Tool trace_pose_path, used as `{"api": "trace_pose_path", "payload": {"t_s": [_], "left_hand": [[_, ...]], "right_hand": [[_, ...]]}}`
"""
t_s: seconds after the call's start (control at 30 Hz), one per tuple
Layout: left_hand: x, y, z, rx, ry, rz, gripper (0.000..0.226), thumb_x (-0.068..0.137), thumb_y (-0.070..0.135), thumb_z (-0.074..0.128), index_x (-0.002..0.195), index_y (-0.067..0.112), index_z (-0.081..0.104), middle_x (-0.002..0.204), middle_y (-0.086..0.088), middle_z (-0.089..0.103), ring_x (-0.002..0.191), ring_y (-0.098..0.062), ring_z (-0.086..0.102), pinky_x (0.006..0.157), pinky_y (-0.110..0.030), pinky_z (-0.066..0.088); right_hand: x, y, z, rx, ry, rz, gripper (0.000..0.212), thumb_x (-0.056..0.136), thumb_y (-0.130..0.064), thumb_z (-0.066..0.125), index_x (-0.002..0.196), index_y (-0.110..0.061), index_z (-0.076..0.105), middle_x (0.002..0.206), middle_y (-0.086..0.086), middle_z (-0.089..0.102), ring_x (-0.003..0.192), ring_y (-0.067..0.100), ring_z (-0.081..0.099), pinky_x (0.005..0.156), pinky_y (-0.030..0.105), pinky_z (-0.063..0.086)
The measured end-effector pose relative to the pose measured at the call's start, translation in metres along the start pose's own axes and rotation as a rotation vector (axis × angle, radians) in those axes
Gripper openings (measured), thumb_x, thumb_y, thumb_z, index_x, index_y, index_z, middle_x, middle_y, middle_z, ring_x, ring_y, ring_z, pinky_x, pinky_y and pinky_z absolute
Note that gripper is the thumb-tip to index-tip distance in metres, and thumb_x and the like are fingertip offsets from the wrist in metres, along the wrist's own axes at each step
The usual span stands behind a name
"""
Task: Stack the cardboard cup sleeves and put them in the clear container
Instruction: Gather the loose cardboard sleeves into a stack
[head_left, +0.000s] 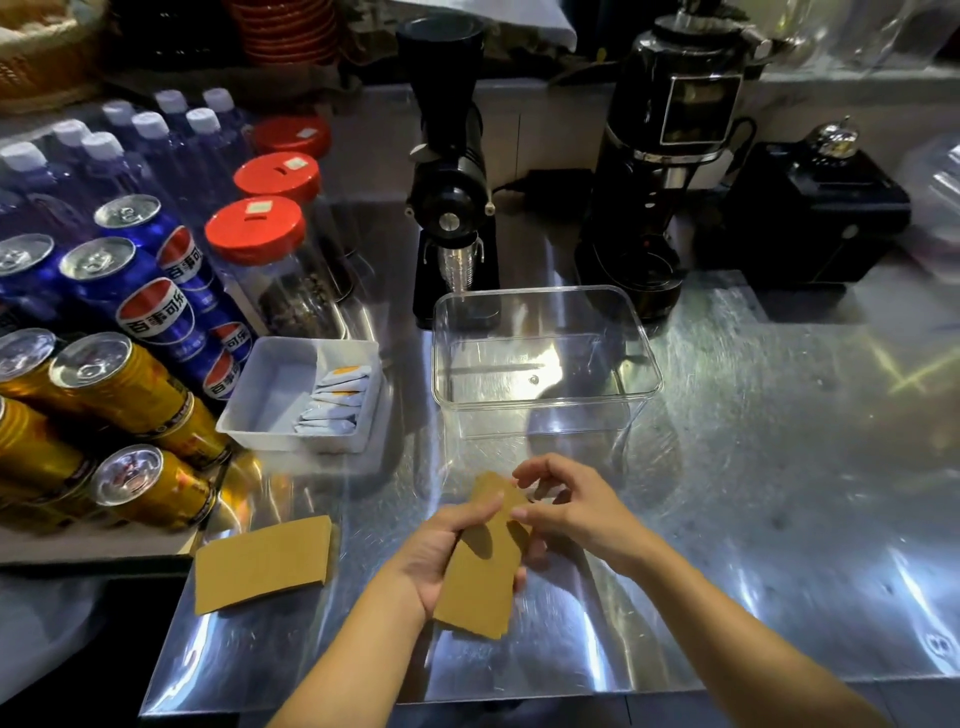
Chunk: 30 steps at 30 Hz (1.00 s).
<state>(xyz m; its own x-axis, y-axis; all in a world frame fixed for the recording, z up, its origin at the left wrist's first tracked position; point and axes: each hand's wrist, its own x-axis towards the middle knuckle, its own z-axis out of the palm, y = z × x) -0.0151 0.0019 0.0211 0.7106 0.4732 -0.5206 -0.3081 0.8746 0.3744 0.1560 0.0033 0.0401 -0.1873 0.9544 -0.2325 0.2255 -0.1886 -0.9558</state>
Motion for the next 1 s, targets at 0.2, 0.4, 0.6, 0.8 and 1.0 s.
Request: {"api": "trace_pose_path", "payload": {"t_s": [0.2, 0.4, 0.6, 0.8, 1.0], "left_hand": [[-0.003, 0.008, 0.010, 0.400, -0.029, -0.069, 0.063, 0.072, 0.003, 0.071, 0.128, 0.021, 0.049, 0.110, -0.023, 0.063, 0.094, -0.036, 0.064, 0.076, -0.044, 0.053], [-0.008, 0.022, 0.006, 1.155, 0.255, 0.126, 0.025, 0.069, 0.002, 0.070, 0.092, 0.011, 0.064, 0.078, -0.008, 0.062, 0.070, -0.019, 0.060, 0.062, -0.027, 0.049], [0.013, -0.003, -0.012, 0.746, 0.577, 0.720, 0.028, 0.072, -0.009, 0.067, 0.076, 0.017, 0.061, 0.064, 0.008, 0.066, 0.066, -0.007, 0.060, 0.062, -0.014, 0.047], [0.032, -0.032, -0.018, 0.461, 0.438, 0.710, 0.021, 0.072, 0.010, 0.063, 0.081, 0.028, 0.058, 0.076, 0.007, 0.064, 0.079, -0.010, 0.057, 0.077, -0.032, 0.046], [0.041, -0.036, -0.011, 0.506, 0.606, 0.812, 0.024, 0.075, 0.054, 0.061, 0.073, 0.030, 0.059, 0.071, 0.012, 0.060, 0.073, -0.009, 0.054, 0.081, -0.039, 0.038]], "right_hand": [[0.000, -0.005, -0.009, -0.044, -0.252, -0.034, 0.024, 0.070, 0.004, 0.070, 0.089, -0.006, 0.061, 0.076, 0.002, 0.059, 0.071, 0.008, 0.055, 0.065, 0.020, 0.046], [-0.001, 0.013, -0.024, 0.155, -0.022, -0.012, 0.030, 0.068, 0.015, 0.067, 0.080, -0.009, 0.054, 0.072, 0.003, 0.056, 0.065, 0.006, 0.056, 0.060, 0.017, 0.050], [-0.005, 0.037, -0.012, 0.207, 0.257, -0.076, 0.030, 0.074, 0.015, 0.061, 0.080, -0.012, 0.050, 0.070, 0.003, 0.052, 0.058, 0.001, 0.050, 0.054, 0.012, 0.044], [-0.013, 0.055, 0.015, 0.468, 0.336, -0.032, 0.014, 0.073, -0.021, 0.067, 0.080, -0.021, 0.056, 0.067, -0.011, 0.058, 0.067, 0.004, 0.053, 0.069, 0.026, 0.044], [-0.006, 0.052, 0.022, 0.426, 0.577, -0.040, 0.026, 0.091, -0.017, 0.051, 0.065, -0.020, 0.055, 0.058, -0.013, 0.050, 0.060, 0.005, 0.044, 0.066, 0.030, 0.033]]}}
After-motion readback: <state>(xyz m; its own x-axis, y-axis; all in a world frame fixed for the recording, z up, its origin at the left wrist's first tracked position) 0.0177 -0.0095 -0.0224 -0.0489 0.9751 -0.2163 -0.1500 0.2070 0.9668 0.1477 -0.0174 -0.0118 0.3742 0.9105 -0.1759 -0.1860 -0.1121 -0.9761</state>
